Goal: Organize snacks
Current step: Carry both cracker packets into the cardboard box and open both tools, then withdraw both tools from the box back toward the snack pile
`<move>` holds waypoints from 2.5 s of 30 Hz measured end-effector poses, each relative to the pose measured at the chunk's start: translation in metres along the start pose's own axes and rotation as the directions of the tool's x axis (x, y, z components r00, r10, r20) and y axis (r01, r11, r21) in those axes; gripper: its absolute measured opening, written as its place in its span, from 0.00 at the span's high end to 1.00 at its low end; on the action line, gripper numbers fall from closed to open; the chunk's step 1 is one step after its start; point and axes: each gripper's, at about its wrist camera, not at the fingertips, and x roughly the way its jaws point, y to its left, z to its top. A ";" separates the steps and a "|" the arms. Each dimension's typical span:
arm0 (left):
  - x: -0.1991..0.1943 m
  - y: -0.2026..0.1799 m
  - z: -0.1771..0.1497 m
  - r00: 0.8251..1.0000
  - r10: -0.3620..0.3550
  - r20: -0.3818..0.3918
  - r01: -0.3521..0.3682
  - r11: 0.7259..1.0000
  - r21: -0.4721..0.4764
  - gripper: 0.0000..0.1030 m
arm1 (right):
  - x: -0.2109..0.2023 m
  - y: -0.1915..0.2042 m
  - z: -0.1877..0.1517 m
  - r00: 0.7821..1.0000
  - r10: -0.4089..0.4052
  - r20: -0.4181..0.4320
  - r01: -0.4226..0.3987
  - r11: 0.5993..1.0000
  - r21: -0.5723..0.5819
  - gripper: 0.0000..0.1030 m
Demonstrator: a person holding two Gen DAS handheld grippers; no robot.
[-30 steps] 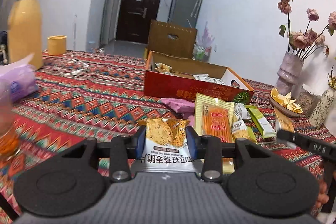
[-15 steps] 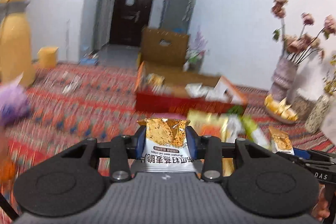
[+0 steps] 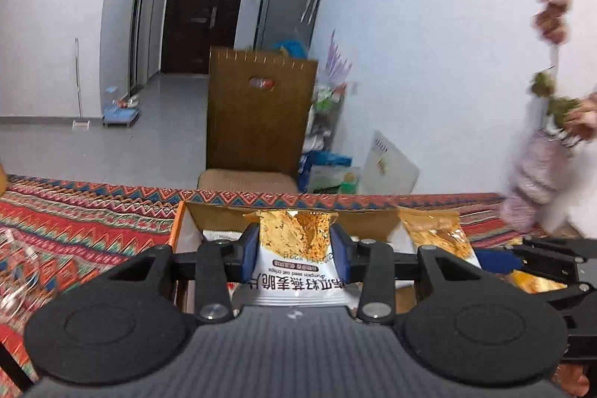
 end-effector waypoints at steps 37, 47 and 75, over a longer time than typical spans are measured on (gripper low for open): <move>-0.046 0.010 0.050 0.997 0.034 0.064 -0.034 0.999 0.012 0.13 | 0.029 0.013 0.030 0.985 -0.171 -0.004 0.170 0.980 -0.102 0.21; -0.207 -0.038 0.029 0.972 -0.035 0.234 0.008 0.993 0.115 0.03 | -0.147 0.029 0.024 0.979 -0.149 0.138 0.165 0.980 -0.113 0.11; -0.365 -0.036 -0.274 0.962 0.132 0.237 -0.157 0.984 0.089 0.00 | -0.306 0.115 -0.272 0.975 -0.131 0.177 0.124 0.991 0.052 0.00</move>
